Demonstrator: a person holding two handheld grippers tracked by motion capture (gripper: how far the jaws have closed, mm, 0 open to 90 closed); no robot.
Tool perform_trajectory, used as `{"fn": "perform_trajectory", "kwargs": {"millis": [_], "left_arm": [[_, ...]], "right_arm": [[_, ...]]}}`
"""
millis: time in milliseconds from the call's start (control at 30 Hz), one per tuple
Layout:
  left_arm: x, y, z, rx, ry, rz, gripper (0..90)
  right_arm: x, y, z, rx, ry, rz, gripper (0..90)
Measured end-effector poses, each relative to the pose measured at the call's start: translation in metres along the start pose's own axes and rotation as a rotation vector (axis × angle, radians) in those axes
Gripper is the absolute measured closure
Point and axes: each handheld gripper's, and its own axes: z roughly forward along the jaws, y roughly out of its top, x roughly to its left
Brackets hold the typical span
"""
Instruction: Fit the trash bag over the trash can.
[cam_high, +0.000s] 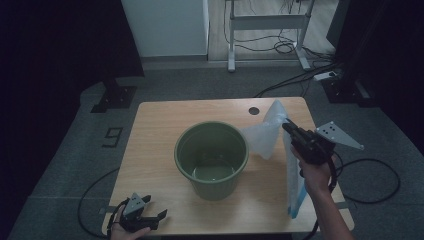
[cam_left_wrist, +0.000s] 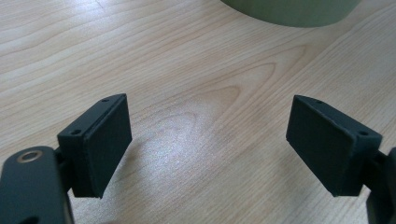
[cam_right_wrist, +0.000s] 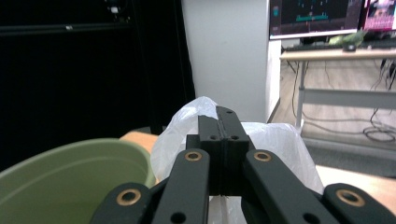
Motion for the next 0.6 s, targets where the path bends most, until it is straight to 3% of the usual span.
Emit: {"fn": "perform_trajectory", "kwargs": {"millis": [100, 600], "left_arm": [[0.0, 0.0, 0.0, -0.002, -0.002, -0.002, 14.0], [0.0, -0.001, -0.001, -0.005, -0.004, -0.006, 14.0]], "right_arm": [[0.005, 0.015, -0.004, -0.023, 0.004, -0.034, 88.8], [0.026, 0.057, -0.007, -0.092, 0.034, -0.069, 88.9]]}}
